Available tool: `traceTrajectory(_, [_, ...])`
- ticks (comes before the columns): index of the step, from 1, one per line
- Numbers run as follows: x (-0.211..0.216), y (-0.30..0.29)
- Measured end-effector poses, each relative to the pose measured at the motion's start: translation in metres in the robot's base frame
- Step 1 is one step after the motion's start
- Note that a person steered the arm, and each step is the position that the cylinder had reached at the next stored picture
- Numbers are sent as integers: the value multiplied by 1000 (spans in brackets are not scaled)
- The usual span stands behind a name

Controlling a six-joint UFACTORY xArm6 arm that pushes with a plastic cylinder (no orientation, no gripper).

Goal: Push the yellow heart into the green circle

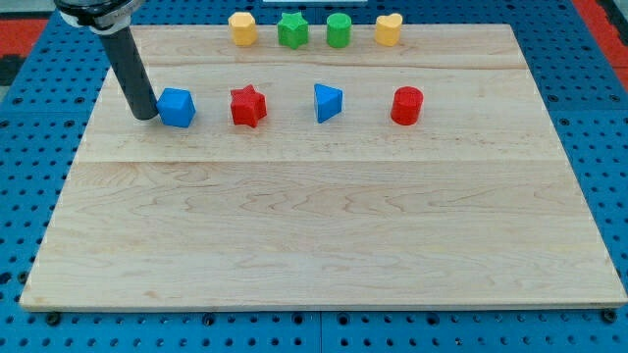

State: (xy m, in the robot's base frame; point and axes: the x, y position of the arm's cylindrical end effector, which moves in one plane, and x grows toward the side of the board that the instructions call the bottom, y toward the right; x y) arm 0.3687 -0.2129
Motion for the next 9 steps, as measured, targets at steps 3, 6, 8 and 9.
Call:
traceTrajectory(3, [20, 18])
traceTrajectory(6, [147, -16])
traceTrajectory(8, [116, 157])
traceTrajectory(9, [112, 246])
